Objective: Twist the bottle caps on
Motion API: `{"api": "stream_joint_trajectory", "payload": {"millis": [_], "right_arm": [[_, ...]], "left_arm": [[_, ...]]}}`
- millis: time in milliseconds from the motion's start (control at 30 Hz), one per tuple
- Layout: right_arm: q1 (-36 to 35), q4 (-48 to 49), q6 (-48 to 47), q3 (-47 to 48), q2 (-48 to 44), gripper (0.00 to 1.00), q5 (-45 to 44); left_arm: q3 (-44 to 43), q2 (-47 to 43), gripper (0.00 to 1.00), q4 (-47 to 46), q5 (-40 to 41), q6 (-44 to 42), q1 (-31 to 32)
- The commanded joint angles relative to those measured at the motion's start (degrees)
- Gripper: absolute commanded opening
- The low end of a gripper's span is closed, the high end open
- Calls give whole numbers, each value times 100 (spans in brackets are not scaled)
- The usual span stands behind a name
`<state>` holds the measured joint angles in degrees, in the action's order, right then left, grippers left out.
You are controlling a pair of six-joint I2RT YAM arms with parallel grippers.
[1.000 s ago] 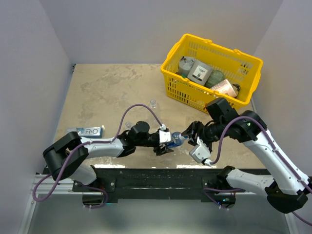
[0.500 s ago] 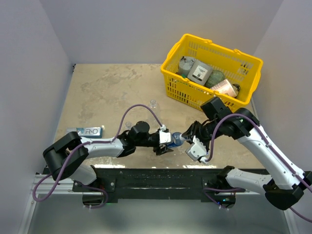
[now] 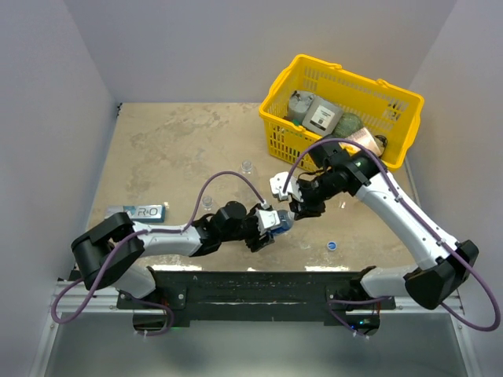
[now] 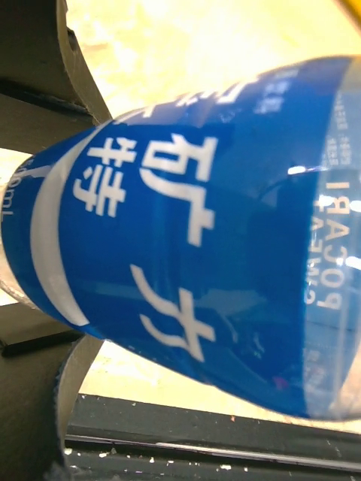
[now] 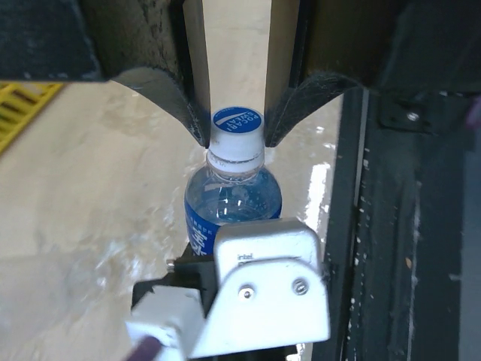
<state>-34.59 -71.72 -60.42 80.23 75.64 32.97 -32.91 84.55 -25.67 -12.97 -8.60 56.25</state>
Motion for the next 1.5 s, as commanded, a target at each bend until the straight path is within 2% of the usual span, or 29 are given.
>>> {"api": "stream_joint_trajectory", "payload": {"millis": [0,100,333,367,400,500,533,600,633,667,733,767,833,867,933,1033,1200,1333,1467], "right_arm": [[179,-289,2182,-367,-14,0,473],[626,-212,2605,-219,187,0,499],[1120,-816,2597,572,1163,0,895],[1191,-869,2658,686,1242,15,921],[1365,-887,2737,992,1330,23,1052],[1752,-931,2869,1878,1340,36,1692],[1823,-922,2835,2083,1235,40,1826],[1859,-922,2248,2461,1016,48,1923],[1859,-931,1897,2437,614,50,1958],[1859,-922,1137,2358,393,56,1898],[1859,-922,316,1850,-99,60,1618],[1851,-922,-584,1613,-650,61,1459],[1798,-931,-1678,752,-1224,62,1213],[1772,-922,-2762,444,-1810,64,942],[1754,-931,-4031,-312,-2244,64,747],[1736,-922,-4705,-745,-2536,64,728],[1622,-931,-4847,-622,-2177,64,948],[1517,-922,-5382,-745,-2132,65,922],[1166,-922,-5427,-745,-2018,64,834]], "left_arm": [[-321,-194,0,-1081,1287,666,97],[-383,-185,0,-853,1841,1068,123],[-339,-167,0,-615,1842,1362,132],[-339,-176,0,-606,1842,1344,132],[-339,-185,0,-580,1833,1326,132],[-304,-211,0,-571,1422,1273,114],[-295,-203,0,-597,1055,1264,97],[-243,-185,0,-702,623,1264,53],[-217,-176,0,-772,229,1256,9],[-208,-159,0,-912,25,1238,-17],[-190,-115,0,-966,-274,1125,-61],[-199,-97,0,-1027,-398,1072,-96],[-181,-62,0,-1063,-749,888,-158],[-181,-62,0,-1063,-794,721,-175],[-190,-62,0,-1028,-961,544,-193],[-225,-62,0,-966,-1154,386,-220],[-348,-71,0,-747,-1418,61,-228],[-427,-44,0,-667,-1559,-203,-255],[-515,-18,0,-632,-1612,-353,-281]]}}
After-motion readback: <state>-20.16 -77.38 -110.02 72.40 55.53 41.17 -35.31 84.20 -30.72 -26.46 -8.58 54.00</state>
